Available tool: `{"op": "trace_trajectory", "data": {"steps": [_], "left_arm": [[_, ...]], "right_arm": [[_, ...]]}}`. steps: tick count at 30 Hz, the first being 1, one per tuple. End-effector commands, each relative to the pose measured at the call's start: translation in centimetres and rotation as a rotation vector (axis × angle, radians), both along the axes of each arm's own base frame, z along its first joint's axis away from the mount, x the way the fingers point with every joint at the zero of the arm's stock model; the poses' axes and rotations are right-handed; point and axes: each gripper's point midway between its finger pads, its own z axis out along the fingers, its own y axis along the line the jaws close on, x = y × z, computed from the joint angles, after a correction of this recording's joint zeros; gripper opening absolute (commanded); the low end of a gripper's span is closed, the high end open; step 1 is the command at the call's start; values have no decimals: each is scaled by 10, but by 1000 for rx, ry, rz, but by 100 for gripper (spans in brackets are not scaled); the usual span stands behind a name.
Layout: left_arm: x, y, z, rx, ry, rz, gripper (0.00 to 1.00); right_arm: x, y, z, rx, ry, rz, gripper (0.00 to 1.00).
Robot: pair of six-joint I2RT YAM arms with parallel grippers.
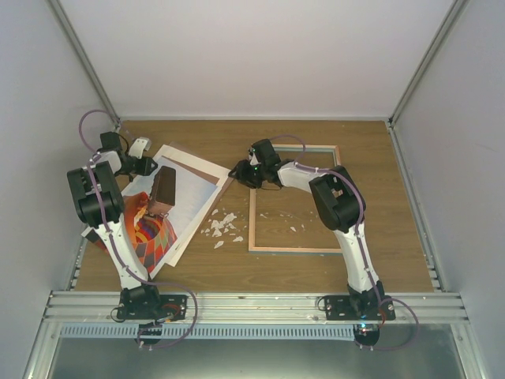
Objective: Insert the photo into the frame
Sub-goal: Pick up the photo frame item at the center of the board.
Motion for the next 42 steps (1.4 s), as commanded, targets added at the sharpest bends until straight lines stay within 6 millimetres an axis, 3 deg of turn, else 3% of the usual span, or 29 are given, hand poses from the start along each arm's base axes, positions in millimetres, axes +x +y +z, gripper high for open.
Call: {"op": "trace_trajectory", "data": {"steps": [1, 7, 12, 19, 25, 31, 42], "left_arm": [[-21, -18, -27, -38, 117, -22, 43], [-24, -21, -30, -35, 126, -30, 43], [-26, -24, -34, -21, 131, -44, 42], [-27, -23, -37, -4, 136, -42, 40], [-26, -21, -38, 1, 136, -36, 40], [-26, -22, -40, -6, 140, -40, 39], [-26, -25, -39, -10, 139, -50, 39]], "right_arm": [[-4, -14, -28, -101, 72, -47, 47], [4, 4, -17, -10, 32, -3, 40], [9, 7, -9, 16, 0, 7, 34], [16, 12, 23, 61, -95, 24, 19], [14, 17, 46, 112, -158, 42, 12], [12, 24, 60, 195, -223, 72, 10], [19, 32, 58, 255, -239, 74, 20]]}}
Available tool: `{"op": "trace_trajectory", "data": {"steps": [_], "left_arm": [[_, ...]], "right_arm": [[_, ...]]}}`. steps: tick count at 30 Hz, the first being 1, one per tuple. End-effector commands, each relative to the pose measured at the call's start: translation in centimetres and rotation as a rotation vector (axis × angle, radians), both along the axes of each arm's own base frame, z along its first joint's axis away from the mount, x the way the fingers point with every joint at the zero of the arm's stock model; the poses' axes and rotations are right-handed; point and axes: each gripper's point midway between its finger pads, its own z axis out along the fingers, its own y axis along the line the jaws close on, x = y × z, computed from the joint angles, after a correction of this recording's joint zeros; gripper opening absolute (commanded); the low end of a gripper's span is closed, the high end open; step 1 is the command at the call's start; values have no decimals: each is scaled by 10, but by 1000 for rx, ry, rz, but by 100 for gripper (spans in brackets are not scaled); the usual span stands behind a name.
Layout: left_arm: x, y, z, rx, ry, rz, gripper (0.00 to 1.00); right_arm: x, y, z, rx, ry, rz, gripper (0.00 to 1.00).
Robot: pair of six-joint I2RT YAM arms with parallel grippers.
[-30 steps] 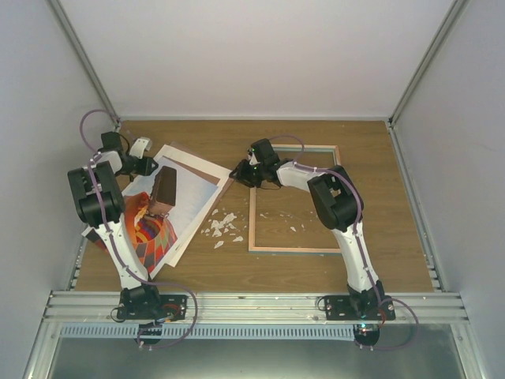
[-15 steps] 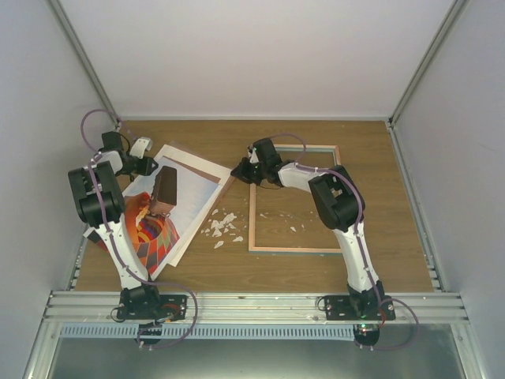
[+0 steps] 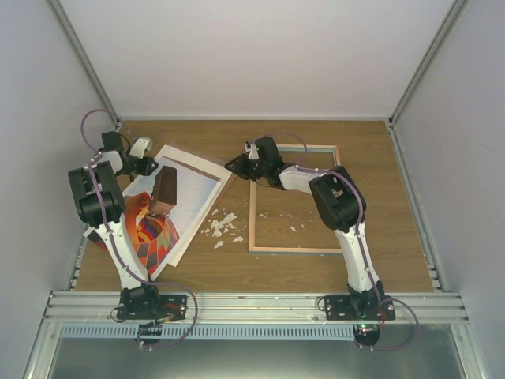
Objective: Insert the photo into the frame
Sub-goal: Pick up the photo frame item at the center of the board.
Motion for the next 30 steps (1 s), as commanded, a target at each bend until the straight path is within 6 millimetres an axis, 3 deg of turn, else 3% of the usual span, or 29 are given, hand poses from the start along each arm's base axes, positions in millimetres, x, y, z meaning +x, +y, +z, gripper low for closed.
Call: {"op": "trace_trajectory", "data": {"steps": [1, 4, 8, 15, 21, 25, 30], "left_arm": [[-27, -21, -37, -30, 145, -29, 39], [-26, -22, -35, -32, 141, -27, 39], [-21, -19, -27, -52, 124, -8, 44], [-7, -7, 2, -91, 73, 20, 56], [-2, 4, 39, -91, 5, 24, 73], [-7, 13, 64, -81, -30, 26, 83], [-27, 14, 81, -55, -53, 9, 86]], "right_arm": [[5, 11, 16, 52, -35, 13, 19], [3, 15, 10, 40, 2, 25, 18], [3, 13, 18, 27, -12, 20, 1], [21, -2, 57, 0, -130, -15, 1], [33, -19, 72, -4, -165, -48, 1], [38, -22, 94, 16, -208, -43, 1], [41, -22, 136, 28, -323, -29, 1]]}}
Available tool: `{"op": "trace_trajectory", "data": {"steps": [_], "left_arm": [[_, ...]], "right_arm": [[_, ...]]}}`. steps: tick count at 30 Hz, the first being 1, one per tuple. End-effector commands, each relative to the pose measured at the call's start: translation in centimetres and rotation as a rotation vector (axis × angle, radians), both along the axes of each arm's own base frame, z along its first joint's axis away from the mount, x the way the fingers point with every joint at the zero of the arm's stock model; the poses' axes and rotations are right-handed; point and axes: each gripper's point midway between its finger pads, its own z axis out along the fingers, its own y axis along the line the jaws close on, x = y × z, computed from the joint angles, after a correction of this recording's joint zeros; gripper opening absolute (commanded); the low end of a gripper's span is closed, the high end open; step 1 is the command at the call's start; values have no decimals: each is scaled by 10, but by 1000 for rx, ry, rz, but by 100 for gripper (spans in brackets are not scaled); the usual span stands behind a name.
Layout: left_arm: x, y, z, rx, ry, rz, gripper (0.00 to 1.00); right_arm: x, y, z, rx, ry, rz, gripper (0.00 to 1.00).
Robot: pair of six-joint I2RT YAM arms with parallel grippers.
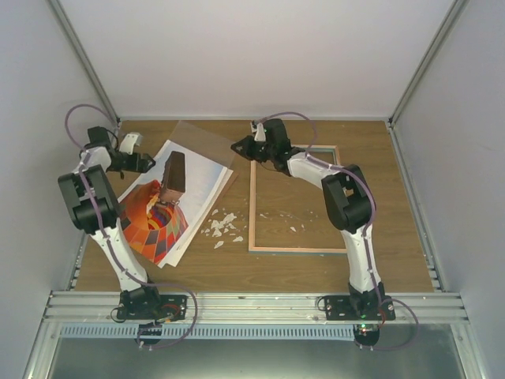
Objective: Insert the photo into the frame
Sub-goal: Pick up the photo frame item at the center of the board.
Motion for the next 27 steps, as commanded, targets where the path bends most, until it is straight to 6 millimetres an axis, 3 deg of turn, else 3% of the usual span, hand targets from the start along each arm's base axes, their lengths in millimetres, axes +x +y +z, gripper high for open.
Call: {"op": "trace_trajectory", "data": {"steps": [1, 6, 13, 18, 27], "left_arm": [[-16, 1, 44, 37, -89, -30, 86], [-49, 6, 33, 40, -63, -15, 86], [-82, 8, -8, 20, 8, 13, 83], [-82, 9, -27, -1, 36, 33, 80], [-70, 16, -37, -11, 53, 57, 79]], "right_arm": [[10, -2, 83, 32, -212, -1, 1], [13, -7, 119, -7, -333, -10, 0], [20, -24, 171, -77, -495, -59, 1], [26, -47, 210, -119, -616, -112, 1], [16, -99, 303, -176, -889, -143, 1]]}}
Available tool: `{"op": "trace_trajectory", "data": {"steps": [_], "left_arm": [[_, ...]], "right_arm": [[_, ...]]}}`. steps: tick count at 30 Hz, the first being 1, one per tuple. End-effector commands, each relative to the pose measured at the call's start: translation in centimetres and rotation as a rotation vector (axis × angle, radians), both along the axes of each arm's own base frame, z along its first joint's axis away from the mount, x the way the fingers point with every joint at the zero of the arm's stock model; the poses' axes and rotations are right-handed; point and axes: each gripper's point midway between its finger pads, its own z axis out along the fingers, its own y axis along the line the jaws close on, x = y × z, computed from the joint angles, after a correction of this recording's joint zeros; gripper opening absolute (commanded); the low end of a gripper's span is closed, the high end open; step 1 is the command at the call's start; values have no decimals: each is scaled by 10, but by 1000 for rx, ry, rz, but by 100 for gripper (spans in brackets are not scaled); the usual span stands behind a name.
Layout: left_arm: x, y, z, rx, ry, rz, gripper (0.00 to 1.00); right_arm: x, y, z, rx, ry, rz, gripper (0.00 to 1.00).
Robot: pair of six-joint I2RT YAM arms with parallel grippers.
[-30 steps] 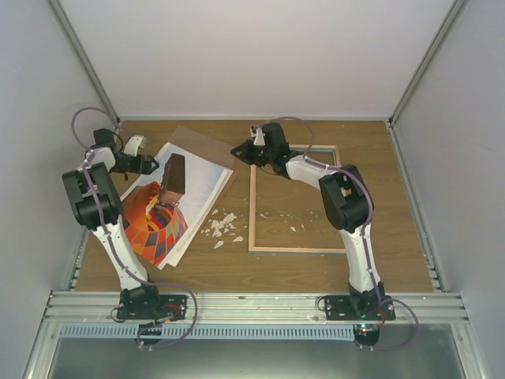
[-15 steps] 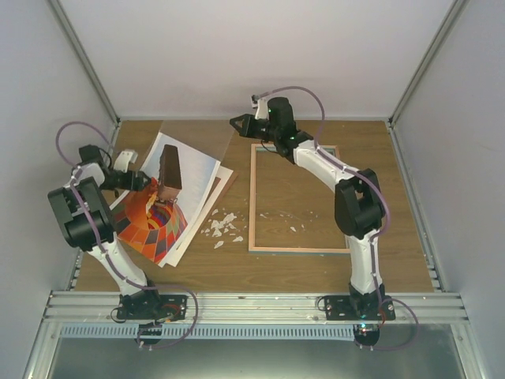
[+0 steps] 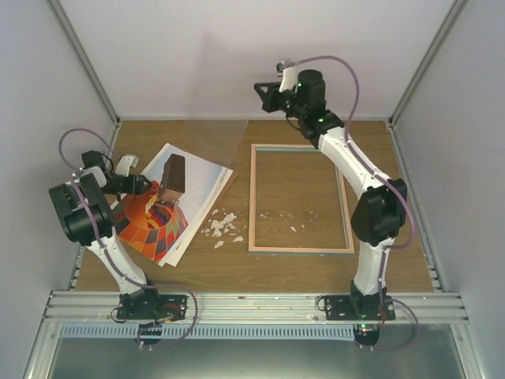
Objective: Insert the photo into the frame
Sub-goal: Pick up the photo frame item at the center of the board.
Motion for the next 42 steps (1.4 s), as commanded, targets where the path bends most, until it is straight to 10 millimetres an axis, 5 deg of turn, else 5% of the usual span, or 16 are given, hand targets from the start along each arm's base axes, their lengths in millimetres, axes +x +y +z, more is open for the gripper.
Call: {"op": "trace_trajectory", "data": {"steps": [1, 7, 11, 17, 21, 29, 34, 39, 42], "left_arm": [[7, 6, -10, 1, 11, 18, 79], [12, 8, -3, 2, -1, 22, 79], [22, 4, 33, -18, -68, 7, 82], [34, -20, 136, -57, -274, -85, 99], [26, -44, 214, -68, -440, -177, 99], [-42, -111, 347, -182, -772, -463, 99], [-80, -159, 369, -236, -861, -614, 99], [-98, -213, 361, -253, -819, -744, 96], [-106, -227, 359, -260, -820, -777, 89]], "right_arm": [[-17, -36, 94, -15, -259, -23, 1], [-41, -60, 154, -18, -411, 12, 0], [-69, -69, 182, -13, -489, 99, 1], [-120, -67, 192, -65, -571, 285, 1], [-144, -75, 186, -94, -583, 358, 1], [-177, -94, 175, -99, -561, 475, 1], [-201, -99, 171, -118, -569, 557, 1], [-220, -103, 163, -143, -572, 611, 1], [-230, -108, 163, -159, -585, 616, 1]]}}
